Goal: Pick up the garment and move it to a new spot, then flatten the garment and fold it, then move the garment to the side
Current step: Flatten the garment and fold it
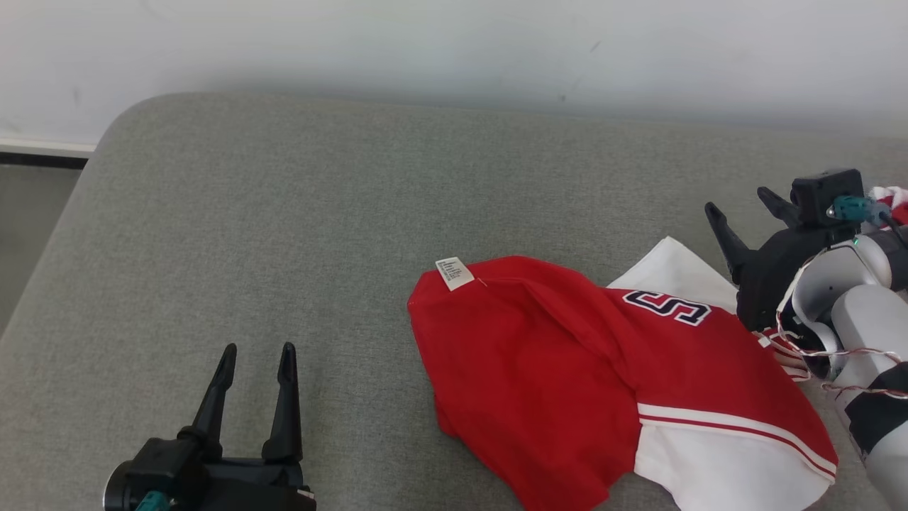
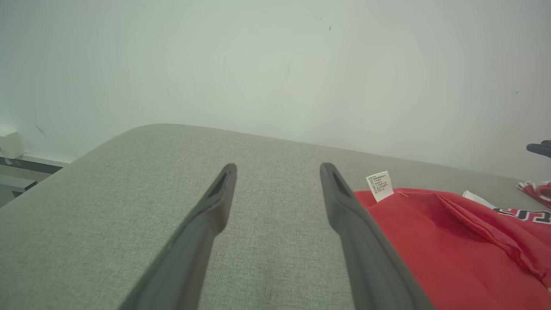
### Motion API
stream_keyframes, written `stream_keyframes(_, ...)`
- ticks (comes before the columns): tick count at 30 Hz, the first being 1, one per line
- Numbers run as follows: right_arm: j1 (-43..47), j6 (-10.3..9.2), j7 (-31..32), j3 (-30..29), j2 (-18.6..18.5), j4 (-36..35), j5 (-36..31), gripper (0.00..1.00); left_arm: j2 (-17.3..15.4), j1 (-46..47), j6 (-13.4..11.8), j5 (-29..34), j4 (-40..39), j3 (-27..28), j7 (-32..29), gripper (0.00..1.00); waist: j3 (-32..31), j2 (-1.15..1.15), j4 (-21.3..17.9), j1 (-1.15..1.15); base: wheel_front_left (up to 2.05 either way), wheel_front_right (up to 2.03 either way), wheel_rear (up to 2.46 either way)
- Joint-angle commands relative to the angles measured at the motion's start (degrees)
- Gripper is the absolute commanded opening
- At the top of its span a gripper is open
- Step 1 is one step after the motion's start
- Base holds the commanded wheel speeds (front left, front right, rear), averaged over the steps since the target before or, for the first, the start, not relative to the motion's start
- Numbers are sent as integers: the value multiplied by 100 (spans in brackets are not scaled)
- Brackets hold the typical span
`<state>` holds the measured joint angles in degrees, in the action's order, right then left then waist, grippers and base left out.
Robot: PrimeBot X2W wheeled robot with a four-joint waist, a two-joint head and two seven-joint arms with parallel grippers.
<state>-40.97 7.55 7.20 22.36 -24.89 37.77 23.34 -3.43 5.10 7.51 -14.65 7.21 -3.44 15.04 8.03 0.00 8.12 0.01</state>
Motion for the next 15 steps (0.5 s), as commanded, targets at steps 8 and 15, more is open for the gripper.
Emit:
stream_keyframes(8,-595,-15,750,445,-159,842,465,100,29,285,-5,-107,40,-195,19,100,430,0,469,-1,0,0,0)
stream_keyframes(15,-833,-15,1290,912,-207,1286,840,100,39,402,-6,-151,62,-248,19,100,549,0,563,-1,0,0,0)
